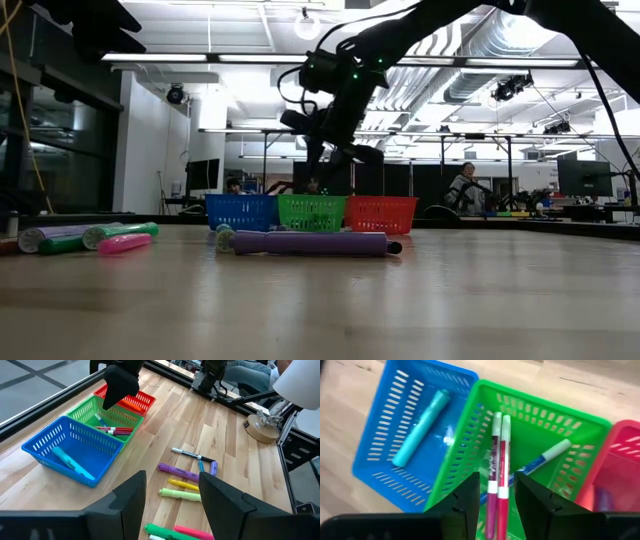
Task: Pick & Place Markers
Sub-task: Put the black marker pen into the green bin
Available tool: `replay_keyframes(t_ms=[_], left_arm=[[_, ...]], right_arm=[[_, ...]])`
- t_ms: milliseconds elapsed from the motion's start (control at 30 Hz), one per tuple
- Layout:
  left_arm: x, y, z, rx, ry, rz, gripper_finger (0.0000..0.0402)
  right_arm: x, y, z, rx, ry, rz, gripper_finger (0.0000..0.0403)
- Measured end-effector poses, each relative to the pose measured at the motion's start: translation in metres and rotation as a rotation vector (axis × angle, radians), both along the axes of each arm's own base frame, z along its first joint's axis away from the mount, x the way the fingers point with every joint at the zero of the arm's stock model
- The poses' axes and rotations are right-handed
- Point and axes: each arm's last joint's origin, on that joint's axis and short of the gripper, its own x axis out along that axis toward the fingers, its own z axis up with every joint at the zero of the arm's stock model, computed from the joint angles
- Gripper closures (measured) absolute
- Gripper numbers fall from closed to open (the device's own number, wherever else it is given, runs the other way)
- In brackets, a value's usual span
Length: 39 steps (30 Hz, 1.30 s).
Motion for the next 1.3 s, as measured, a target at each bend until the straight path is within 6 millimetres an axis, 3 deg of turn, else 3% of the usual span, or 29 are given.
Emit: replay_keyframes(t_ms=[367,667,1100,1300], left_arm=[[0.000,0.000,0.000,-0.002,0.000,-0.004,0.0221],[0.000,0.000,0.000,-0.002,0.000,-0.004,0.0221],[0.000,-0.001,0.000,-0.003,0.002,-0.031,0.0221],[0.000,-0.001,0.000,-0.002,0.002,-0.036,0.0221]], right_arm=[[-0.007,0.015,0.032,0.024,-0.061,0.052,0.0306],[-0.016,0.054,0.057,0.073,-0.022,0.146,0.0308],[-0.015,0.123,0.048,0.143,0.149,0.272,0.0308],[-0.019,0.151,0.046,0.086,0.248,0.220,0.0294]])
